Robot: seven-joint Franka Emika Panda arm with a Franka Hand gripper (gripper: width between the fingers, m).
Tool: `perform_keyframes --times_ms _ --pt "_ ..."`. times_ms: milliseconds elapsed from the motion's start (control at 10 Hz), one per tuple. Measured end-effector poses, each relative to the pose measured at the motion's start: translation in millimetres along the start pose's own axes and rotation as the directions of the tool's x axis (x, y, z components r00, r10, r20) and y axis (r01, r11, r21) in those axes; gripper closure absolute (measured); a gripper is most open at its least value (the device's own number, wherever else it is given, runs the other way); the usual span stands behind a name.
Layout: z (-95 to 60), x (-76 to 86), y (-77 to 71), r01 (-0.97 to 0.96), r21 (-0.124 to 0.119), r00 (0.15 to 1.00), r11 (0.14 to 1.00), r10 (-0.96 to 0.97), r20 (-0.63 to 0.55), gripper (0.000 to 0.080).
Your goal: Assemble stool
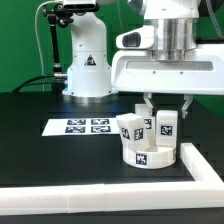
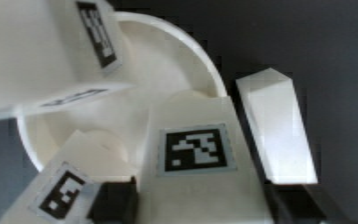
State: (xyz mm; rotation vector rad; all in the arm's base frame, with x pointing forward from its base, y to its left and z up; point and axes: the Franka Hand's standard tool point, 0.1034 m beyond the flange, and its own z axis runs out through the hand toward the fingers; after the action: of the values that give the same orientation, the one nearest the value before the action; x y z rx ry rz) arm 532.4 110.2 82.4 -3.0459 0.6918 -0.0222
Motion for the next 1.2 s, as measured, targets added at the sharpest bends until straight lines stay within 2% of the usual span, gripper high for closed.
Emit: perform_keyframes --times_ms 300,600,1200 --pt "0.7 -5.3 -6.3 -0.268 0.006 0.963 0.963 0.268 0.008 0.0455" --pt "2.8 -10.1 -11.1 -0.478 0.006 0.878 0.878 0.478 0.017 0.0455" --pt "2.7 -10.5 -11.9 -0.797 0.005 0.603 0.603 0.796 0.046 0.0455"
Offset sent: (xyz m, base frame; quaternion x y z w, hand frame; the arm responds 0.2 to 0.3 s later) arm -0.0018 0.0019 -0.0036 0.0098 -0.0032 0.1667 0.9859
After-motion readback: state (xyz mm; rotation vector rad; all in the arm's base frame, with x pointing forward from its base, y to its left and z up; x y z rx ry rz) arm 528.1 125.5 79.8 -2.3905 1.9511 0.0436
